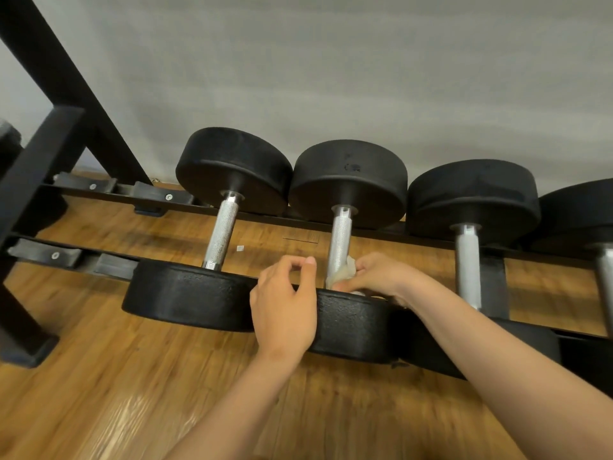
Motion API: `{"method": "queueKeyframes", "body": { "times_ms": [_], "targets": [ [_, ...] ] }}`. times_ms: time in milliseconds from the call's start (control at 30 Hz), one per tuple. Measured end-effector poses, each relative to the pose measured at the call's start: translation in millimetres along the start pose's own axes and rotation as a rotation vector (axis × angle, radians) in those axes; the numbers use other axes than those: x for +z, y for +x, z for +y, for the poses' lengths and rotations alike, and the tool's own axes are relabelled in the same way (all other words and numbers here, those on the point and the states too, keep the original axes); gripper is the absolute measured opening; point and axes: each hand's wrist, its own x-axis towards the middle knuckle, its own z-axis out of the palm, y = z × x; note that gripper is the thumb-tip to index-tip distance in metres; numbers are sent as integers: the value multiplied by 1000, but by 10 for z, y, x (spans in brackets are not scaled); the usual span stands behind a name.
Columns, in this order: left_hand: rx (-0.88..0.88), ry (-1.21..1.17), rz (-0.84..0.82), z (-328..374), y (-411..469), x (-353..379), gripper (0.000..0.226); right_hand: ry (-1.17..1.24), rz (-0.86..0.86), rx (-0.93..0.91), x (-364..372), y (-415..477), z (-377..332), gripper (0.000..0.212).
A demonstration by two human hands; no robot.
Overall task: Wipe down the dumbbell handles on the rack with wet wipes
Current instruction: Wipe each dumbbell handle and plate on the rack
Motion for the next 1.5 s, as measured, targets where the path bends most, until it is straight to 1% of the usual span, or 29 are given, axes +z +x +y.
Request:
{"method": "queueKeyframes", "body": {
  "times_ms": [67, 133, 233, 300, 367, 433, 533, 600, 667, 733, 767, 833, 900, 967, 1033, 1167, 1267, 1367, 1433, 1500],
  "targets": [
    [4, 2, -4, 5, 2, 2, 22, 89, 23, 12, -3, 18, 21, 34],
    [1, -2, -7, 4, -1, 4, 24, 236, 74, 27, 11, 47, 38, 34],
    [-6, 5, -14, 2, 1, 3, 26, 434, 183, 44, 28, 88, 51, 34],
    [-3, 18, -13, 12, 2, -3, 28, 570, 288, 24, 26, 115, 18, 29],
    [0, 22, -17, 25, -1, -9, 30, 626, 409, -17, 1, 164, -64, 23],
    [-3, 21, -22, 31, -3, -10, 30, 643, 483, -37, -32, 265, -171, 26],
    [-11, 13, -21, 26, -2, -15, 30, 742, 522, -24, -52, 401, -334, 45],
    [-12, 10, -30, 24, 6, -20, 30, 788, 511, -9, -60, 443, -374, 48],
    [-6, 10, -30, 22, 4, -19, 30, 843, 465, -27, -63, 425, -353, 38],
    [4, 9, -26, 16, 3, -16, 30, 868, 456, -62, -44, 375, -301, 21],
    [9, 10, -26, 11, 1, -14, 30, 848, 483, -66, -20, 353, -269, 13],
    [15, 6, -22, -1, 5, -11, 30, 780, 556, -94, 42, 318, -227, 14],
    [15, 0, -20, -10, 9, -9, 30, 699, 566, -140, 86, 291, -219, 11],
    [14, -9, -24, -12, 5, -2, 30, 570, 536, -151, 67, 225, -223, 12],
    [10, -15, -28, -18, 8, 3, 29, 460, 489, -117, 27, 161, -195, 15],
    [10, -12, -32, -35, 19, 12, 29, 393, 288, -28, 44, 40, -32, 22],
    [16, -5, -27, -46, 24, 18, 29, 213, 175, 26, 67, -60, 12, 21],
    [29, -3, -14, -53, 23, 18, 28, 73, 154, 33, 67, -120, -9, 17],
    [29, -12, -8, -63, 18, 12, 28, -6, 193, 20, 85, -127, -15, 15],
    [17, -23, -12, -70, 19, 7, 28, -75, 256, 9, 107, -120, -23, 19]
  ]
}}
